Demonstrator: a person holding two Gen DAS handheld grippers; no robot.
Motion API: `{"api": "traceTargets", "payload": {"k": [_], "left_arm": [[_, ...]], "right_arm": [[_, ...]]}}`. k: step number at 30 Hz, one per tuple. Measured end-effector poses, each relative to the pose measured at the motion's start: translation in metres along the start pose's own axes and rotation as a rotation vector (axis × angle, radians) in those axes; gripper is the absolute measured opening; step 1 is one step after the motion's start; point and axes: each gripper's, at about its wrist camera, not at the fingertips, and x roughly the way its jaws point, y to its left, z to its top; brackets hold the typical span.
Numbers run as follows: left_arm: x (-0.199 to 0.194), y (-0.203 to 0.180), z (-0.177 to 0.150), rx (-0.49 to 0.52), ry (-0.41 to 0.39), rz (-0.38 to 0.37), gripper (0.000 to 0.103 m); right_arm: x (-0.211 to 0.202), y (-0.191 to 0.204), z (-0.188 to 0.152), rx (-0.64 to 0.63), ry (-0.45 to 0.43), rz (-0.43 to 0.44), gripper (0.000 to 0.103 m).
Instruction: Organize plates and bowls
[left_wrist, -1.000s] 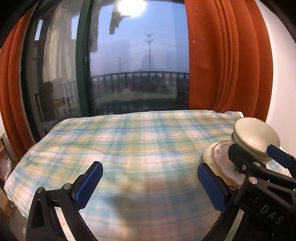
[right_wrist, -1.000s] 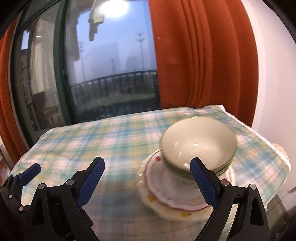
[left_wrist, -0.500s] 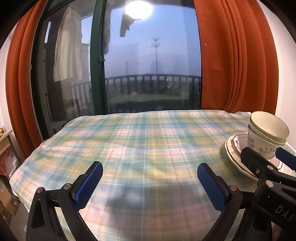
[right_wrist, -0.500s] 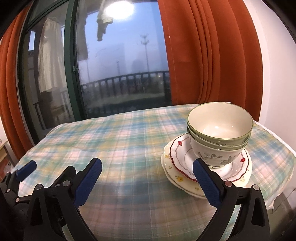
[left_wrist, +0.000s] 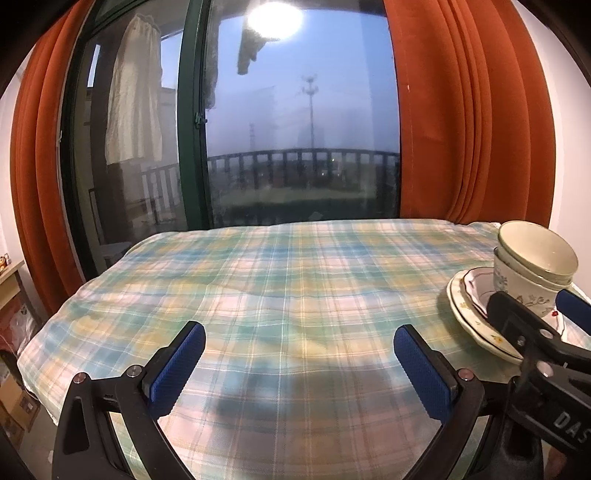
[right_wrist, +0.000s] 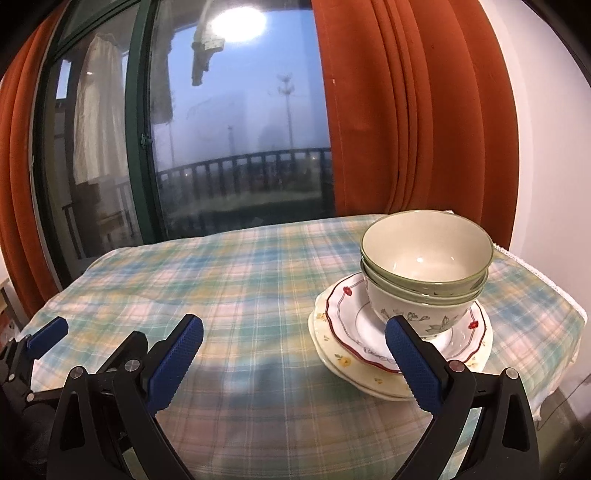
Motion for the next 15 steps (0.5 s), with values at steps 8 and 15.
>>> {"api": "traceTargets", "payload": {"k": [8,15], "left_arm": [[0.003,-0.002,0.000,-0.018,-0.012,0.004,0.103],[0.005,-0.004,0.000,-0.013,-0.009,0.001,0.103]], "right_arm": [[0.006,-0.006,0.001,-0.001,0.005,0.012,0.100],[0.011,-0.011,0.004,-0.003,0.007,0.003,0.100]]}}
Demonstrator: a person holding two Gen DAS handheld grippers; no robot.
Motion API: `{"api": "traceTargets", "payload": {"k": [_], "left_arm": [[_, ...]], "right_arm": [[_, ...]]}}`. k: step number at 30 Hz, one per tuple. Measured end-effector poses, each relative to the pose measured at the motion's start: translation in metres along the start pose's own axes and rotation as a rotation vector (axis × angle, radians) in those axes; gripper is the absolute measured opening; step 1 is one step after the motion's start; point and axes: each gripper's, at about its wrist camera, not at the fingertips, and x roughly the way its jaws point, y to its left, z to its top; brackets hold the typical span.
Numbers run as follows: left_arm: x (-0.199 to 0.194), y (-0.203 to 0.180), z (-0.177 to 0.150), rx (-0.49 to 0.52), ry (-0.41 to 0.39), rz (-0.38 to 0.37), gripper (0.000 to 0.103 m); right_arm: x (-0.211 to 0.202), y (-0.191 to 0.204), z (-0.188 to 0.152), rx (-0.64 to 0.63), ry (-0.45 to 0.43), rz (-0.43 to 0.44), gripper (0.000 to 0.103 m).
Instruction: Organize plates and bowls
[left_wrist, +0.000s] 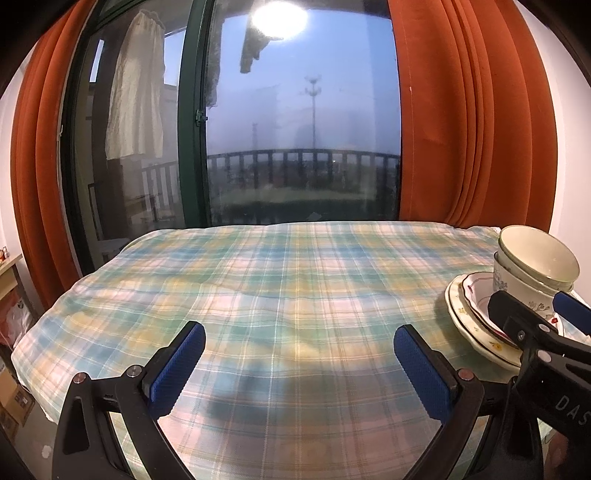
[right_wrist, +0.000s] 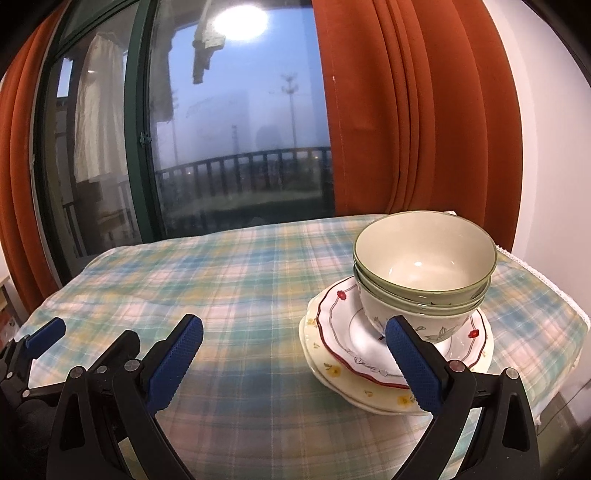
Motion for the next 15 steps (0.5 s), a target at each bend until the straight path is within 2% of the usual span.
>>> {"api": "traceTargets", "payload": {"k": [15], "left_arm": [[0.0054,0.0024,-0.0007,-0.002,0.018,0.008,0.103]], "right_arm": [[0.0063,0.0017,-0.0008,-0.019,0.010,-0.015,0.101]]}}
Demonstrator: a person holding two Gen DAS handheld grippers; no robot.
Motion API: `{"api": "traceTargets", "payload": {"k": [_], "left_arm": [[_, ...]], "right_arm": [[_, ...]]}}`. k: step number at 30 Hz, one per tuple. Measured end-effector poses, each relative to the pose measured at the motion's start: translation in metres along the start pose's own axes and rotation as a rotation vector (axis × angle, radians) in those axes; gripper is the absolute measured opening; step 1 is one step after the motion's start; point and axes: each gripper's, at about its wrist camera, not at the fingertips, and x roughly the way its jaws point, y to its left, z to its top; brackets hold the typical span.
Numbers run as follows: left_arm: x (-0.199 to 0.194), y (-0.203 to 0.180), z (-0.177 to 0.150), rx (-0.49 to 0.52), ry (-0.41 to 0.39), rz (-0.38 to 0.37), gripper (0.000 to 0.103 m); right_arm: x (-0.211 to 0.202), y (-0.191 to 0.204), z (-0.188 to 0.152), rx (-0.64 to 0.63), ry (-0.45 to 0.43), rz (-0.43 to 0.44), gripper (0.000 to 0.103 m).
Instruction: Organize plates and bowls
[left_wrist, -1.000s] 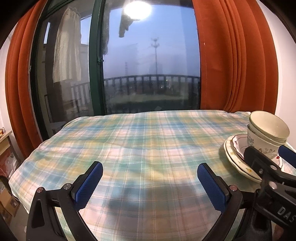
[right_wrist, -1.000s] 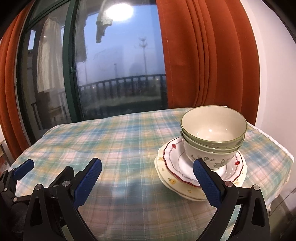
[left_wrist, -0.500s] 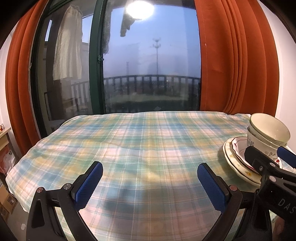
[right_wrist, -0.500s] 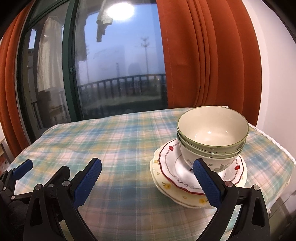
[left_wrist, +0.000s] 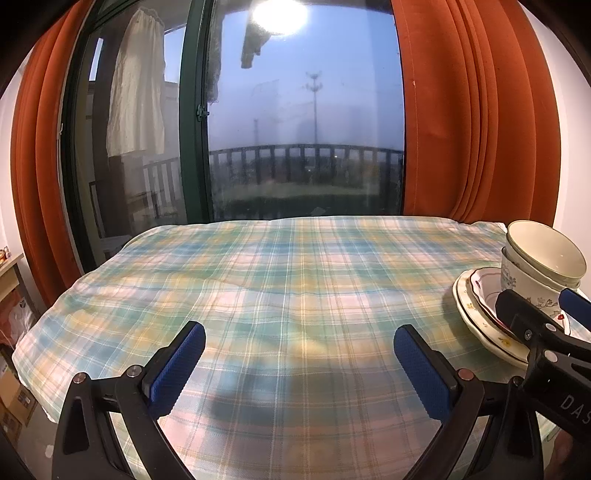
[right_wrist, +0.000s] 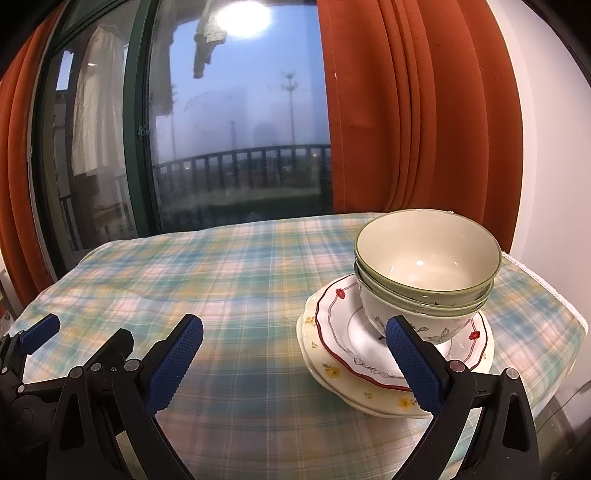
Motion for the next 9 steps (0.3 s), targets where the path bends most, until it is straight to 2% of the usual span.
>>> {"api": "traceTargets", "payload": {"k": [9], "left_arm": [[0.0007,0.0011,-0.0025,-0.001,0.003,-0.004,0.103]], "right_arm": [[-0.0012,-0.0002,-0.0002,0.002,0.005,0.003,0.101]]}}
